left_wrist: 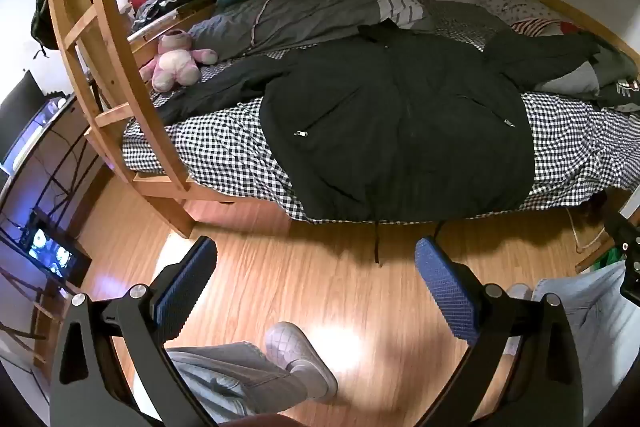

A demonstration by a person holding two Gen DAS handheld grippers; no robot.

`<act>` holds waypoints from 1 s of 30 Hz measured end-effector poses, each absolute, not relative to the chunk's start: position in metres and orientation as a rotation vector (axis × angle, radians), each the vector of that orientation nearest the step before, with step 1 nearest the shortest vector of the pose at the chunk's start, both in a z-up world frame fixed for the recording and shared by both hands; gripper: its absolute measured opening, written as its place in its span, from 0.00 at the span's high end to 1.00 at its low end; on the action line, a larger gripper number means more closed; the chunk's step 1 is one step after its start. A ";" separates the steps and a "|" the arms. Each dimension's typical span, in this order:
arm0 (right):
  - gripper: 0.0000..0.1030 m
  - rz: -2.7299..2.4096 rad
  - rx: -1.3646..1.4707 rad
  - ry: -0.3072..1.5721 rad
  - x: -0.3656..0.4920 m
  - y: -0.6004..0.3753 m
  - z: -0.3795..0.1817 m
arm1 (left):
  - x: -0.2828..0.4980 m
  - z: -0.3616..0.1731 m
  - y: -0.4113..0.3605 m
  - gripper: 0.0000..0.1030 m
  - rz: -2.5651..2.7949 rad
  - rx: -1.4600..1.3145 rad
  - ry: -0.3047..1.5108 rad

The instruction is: Fold large clothes

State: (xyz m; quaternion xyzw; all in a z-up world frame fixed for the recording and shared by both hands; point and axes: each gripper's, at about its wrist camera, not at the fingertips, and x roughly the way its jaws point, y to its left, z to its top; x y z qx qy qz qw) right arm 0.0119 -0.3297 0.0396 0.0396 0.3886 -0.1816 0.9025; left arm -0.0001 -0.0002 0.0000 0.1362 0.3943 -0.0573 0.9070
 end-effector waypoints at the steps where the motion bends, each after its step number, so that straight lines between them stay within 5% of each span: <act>1: 0.03 -0.375 0.082 0.804 0.012 -0.330 0.040 | 0.000 0.000 0.000 0.05 -0.119 0.281 0.813; 30: 0.03 -0.380 0.078 0.808 0.013 -0.330 0.043 | -0.001 -0.003 -0.005 0.05 -0.139 0.286 0.833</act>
